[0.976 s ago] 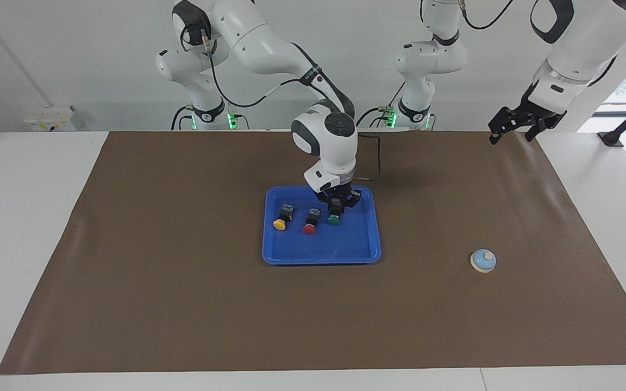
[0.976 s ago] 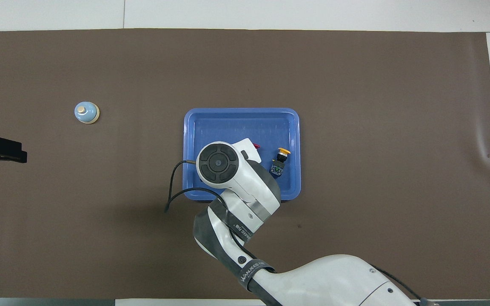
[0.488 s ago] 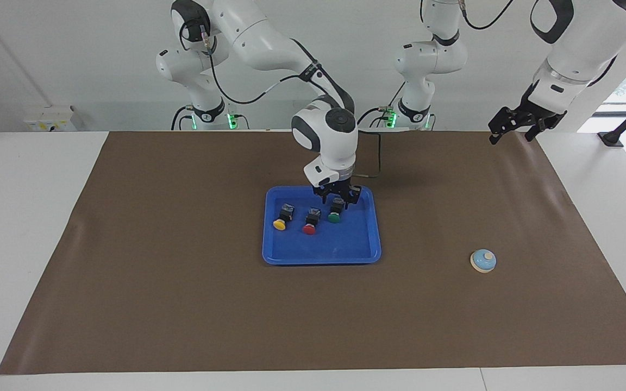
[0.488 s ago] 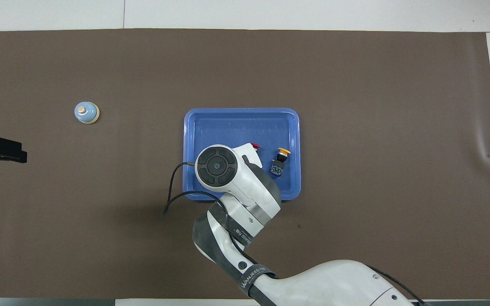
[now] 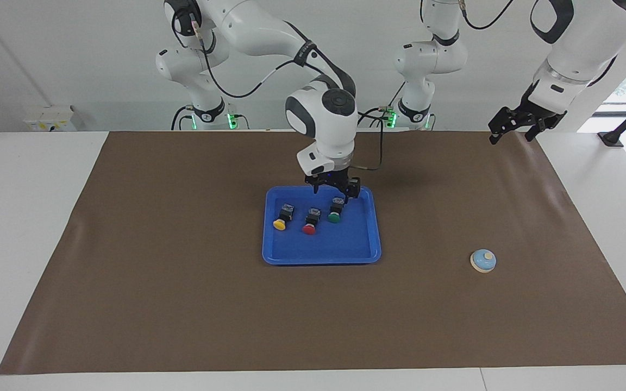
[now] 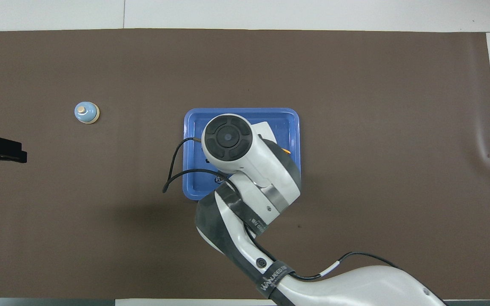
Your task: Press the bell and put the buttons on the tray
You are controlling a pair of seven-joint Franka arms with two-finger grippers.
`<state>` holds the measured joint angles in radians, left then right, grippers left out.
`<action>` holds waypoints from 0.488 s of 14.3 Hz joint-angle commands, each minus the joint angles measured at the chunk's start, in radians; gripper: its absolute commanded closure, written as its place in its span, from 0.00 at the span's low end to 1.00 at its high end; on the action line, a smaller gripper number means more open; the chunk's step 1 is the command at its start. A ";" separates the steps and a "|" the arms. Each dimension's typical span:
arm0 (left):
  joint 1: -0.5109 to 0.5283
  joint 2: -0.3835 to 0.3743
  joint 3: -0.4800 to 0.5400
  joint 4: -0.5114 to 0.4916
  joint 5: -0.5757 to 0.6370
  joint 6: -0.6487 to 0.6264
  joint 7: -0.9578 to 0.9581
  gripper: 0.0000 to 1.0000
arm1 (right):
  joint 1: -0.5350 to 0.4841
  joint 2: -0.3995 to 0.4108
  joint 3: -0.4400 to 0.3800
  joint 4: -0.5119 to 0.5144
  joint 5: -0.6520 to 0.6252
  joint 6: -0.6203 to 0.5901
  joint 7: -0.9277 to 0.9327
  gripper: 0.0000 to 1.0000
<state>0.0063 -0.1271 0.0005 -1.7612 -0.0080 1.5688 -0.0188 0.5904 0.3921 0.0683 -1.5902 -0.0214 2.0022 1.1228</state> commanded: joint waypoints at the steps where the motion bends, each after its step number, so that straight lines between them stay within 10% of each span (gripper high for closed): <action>1: 0.001 0.000 0.001 0.011 -0.009 -0.016 -0.004 0.00 | -0.133 -0.108 0.010 -0.013 0.006 -0.081 -0.143 0.00; 7: 0.000 0.000 0.003 0.011 -0.009 -0.016 -0.006 0.00 | -0.354 -0.232 0.010 -0.014 0.008 -0.226 -0.521 0.00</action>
<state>0.0063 -0.1271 0.0004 -1.7612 -0.0080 1.5688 -0.0188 0.2883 0.2026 0.0648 -1.5831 -0.0205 1.8138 0.7068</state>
